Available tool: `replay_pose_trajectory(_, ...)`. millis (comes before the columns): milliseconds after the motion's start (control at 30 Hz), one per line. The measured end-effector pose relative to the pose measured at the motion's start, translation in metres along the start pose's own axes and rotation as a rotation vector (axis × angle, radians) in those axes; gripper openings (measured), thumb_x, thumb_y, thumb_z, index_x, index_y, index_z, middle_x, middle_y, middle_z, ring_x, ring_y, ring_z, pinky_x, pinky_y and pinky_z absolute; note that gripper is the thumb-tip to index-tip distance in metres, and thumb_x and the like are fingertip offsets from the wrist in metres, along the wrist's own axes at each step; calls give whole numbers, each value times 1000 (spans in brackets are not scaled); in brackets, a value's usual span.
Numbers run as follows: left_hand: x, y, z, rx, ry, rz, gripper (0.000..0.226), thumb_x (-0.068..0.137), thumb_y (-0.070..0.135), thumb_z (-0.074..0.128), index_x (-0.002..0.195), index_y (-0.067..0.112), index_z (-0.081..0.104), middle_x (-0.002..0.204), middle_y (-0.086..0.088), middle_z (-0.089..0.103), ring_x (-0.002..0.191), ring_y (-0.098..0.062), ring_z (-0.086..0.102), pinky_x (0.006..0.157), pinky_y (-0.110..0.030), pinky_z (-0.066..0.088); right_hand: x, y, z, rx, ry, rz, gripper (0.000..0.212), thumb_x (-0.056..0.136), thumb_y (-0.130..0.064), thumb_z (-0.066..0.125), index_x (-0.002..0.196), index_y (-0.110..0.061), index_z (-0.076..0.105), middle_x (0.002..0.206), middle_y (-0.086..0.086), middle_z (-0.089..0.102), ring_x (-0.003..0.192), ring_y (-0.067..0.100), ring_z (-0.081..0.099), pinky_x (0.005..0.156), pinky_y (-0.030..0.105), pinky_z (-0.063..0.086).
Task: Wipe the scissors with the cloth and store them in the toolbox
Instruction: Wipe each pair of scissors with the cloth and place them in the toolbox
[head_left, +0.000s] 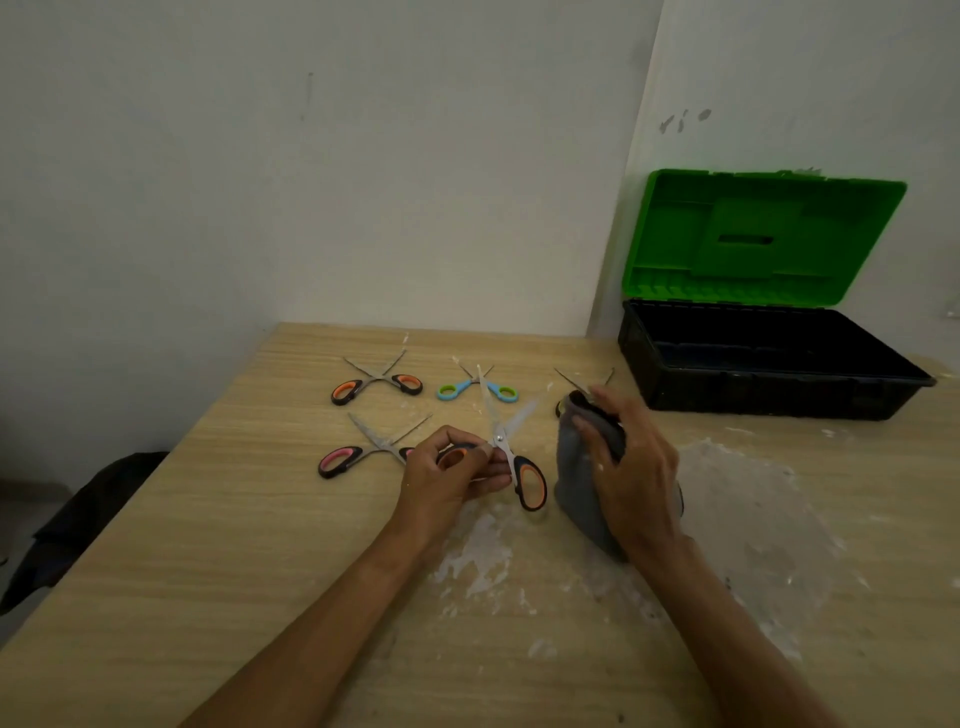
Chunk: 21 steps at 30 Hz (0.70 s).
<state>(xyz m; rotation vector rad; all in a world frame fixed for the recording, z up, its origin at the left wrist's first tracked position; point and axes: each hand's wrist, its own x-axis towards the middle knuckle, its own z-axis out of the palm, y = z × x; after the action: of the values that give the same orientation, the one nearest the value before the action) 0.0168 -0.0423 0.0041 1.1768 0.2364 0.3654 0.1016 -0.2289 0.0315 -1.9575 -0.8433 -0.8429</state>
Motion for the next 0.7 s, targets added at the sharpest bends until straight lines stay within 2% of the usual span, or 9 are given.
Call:
replay_pose_trajectory(100, -1, 1, 1, -18, -3, 27, 7, 95, 2, 64, 98, -5, 62, 85, -18, 78, 82, -27, 77, 70, -31, 62, -1, -5, -3, 101, 46, 110, 26, 90, -11, 66, 115, -8, 57, 105, 6, 65, 93, 10, 60, 81, 19, 49)
replay_pose_trajectory(167, -2, 1, 1, -27, -12, 37, 5, 96, 1, 64, 97, -3, 62, 87, -18, 78, 84, -28, 78, 71, -32, 62, -1, -5, -2, 125, 58, 127, 24, 94, -12, 62, 115, -17, 52, 105, -4, 59, 91, 5, 57, 80, 13, 45)
replay_pose_trajectory(233, -2, 0, 1, -30, -18, 42, 4, 96, 1, 63, 97, -2, 62, 87, -19, 78, 84, -29, 77, 71, -32, 63, 1, -4, 0, 133, 66, 105, 22, 96, -11, 59, 114, -18, 50, 106, -14, 52, 91, 2, 55, 81, 7, 41)
replay_pose_trajectory(300, -2, -1, 2, -27, -20, 42, 4, 96, 0, 63, 98, -3, 61, 86, -19, 77, 83, -28, 77, 71, -32, 62, 1, -3, 4, 117, 47, 49, 16, 96, -10, 58, 111, -13, 54, 105, -13, 53, 92, 1, 54, 83, 7, 39)
replay_pose_trajectory(367, -3, -2, 3, -20, -18, 45, 2, 96, -1, 63, 96, -2, 61, 84, -19, 77, 81, -28, 77, 70, -31, 62, 0, -4, 9, 116, 13, 39, 13, 96, -12, 58, 108, -9, 57, 104, -5, 58, 93, 3, 55, 85, 10, 40)
replay_pose_trajectory(400, -3, -3, 3, -16, -17, 47, 2, 96, -1, 63, 95, -1, 61, 84, -19, 77, 81, -28, 77, 70, -31, 62, 1, -4, 10, 129, -6, 61, 13, 96, -13, 58, 109, -10, 57, 104, -6, 58, 95, 2, 54, 86, 11, 41)
replay_pose_trajectory(567, -4, -5, 3, 15, -17, 39, 3, 95, 0, 64, 94, -2, 62, 84, -21, 76, 81, -29, 77, 70, -31, 62, 1, -3, 11, 198, -52, 207, 18, 96, -21, 58, 112, -23, 49, 102, -36, 51, 96, -9, 55, 82, 7, 42)
replay_pose_trajectory(633, -5, -5, 5, 18, -21, 32, 3, 95, -1, 64, 93, -2, 62, 82, -19, 76, 80, -28, 77, 70, -32, 63, 1, -3, 13, 227, -73, 227, 18, 96, -21, 57, 109, -26, 47, 102, -37, 52, 95, -9, 56, 78, 7, 43)
replay_pose_trajectory(700, -6, -5, 6, 21, -28, 29, 3, 95, -2, 63, 93, -2, 62, 80, -18, 76, 78, -27, 77, 71, -32, 63, 0, -4, 15, 228, -112, 206, 17, 96, -17, 57, 108, -23, 47, 100, -31, 53, 91, -7, 56, 78, 13, 46)
